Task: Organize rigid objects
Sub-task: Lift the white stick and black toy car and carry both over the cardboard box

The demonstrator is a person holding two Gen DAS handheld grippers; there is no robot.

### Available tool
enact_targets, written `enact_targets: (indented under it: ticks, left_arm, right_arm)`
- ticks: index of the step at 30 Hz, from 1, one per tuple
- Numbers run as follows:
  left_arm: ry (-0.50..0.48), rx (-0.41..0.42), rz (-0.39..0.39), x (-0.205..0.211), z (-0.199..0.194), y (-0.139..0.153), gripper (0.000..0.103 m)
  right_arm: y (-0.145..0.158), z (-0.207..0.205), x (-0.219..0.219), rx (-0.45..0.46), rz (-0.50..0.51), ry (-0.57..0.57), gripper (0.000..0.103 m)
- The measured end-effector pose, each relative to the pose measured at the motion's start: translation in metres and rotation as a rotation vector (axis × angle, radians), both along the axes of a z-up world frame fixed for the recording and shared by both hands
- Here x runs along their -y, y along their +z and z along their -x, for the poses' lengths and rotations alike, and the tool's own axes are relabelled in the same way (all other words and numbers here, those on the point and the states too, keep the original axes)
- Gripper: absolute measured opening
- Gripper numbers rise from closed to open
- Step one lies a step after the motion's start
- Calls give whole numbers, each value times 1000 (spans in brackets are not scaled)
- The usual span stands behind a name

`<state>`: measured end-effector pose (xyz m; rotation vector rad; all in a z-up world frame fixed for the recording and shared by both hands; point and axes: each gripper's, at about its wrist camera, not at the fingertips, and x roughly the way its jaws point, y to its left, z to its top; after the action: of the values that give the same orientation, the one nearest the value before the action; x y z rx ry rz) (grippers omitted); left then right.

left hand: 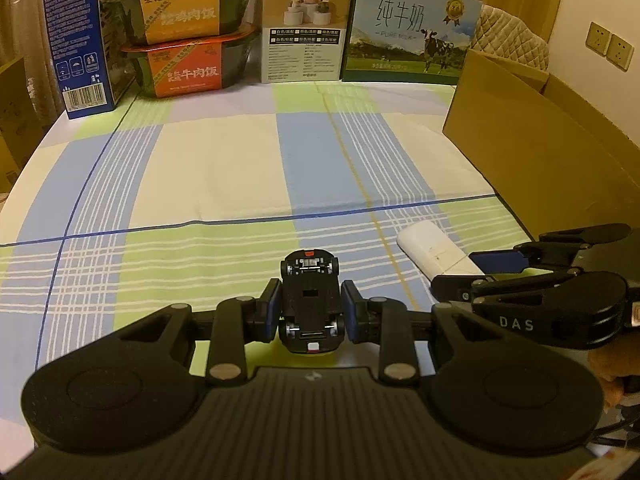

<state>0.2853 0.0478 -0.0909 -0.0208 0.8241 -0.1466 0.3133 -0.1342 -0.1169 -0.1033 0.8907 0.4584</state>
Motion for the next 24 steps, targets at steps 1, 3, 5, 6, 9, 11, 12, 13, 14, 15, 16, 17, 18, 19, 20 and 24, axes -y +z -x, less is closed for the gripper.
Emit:
enact_targets:
  ticks: [1, 3, 5, 6, 9, 11, 12, 13, 14, 15, 16, 17, 18, 19, 20, 24]
  left_arm:
    - [0, 1, 2, 0, 0, 0, 26]
    - [-1, 6, 6, 1, 0, 2, 26]
    - [0, 13, 9, 2, 1, 4, 26]
    - [0, 17, 12, 2, 1, 6, 26]
    - [2, 26, 18, 3, 1, 9, 26]
    - [0, 28, 22, 5, 1, 11, 26]
    - [0, 29, 24, 6, 2, 12, 26]
    - [1, 31, 27, 8, 4, 13, 26]
    - [3, 32, 31, 9, 5, 15, 26]
    - [2, 34, 36, 10, 8, 16, 26]
    - [2, 35, 39, 11, 10, 17, 26]
    - [3, 35, 42, 13, 12, 18, 26]
    - [4, 35, 47, 15, 15, 20, 26]
    - [8, 37, 52, 17, 18, 22, 26]
    - [11, 40, 57, 18, 22, 24, 26]
    - [18, 52, 73, 27, 38, 35, 26]
  right_arm:
    - [0, -1, 0, -5, -6, -6, 37]
    - [3, -1, 1, 7, -20, -16, 37]
    - [11, 1, 2, 40, -39, -21, 37]
    - [16, 3, 4, 58, -50, -24, 37]
    - [26, 6, 8, 79, -87, -45, 37]
    - [30, 9, 10, 82, -98, -55, 37]
    - [32, 11, 12, 80, -104, -62, 37]
    - [34, 14, 14, 80, -112, -68, 37]
    - [37, 18, 16, 82, -119, -73, 37]
    - [40, 23, 18, 86, -125, -75, 37]
    - [43, 28, 20, 92, -129, -78, 37]
    - [46, 34, 21, 97, -133, -81, 37]
    - [48, 39, 23, 101, -136, -84, 37]
    - [50, 44, 25, 103, -140, -88, 37]
    - [51, 49, 27, 103, -145, -90, 37]
    - [57, 69, 34, 95, -159, -98, 37]
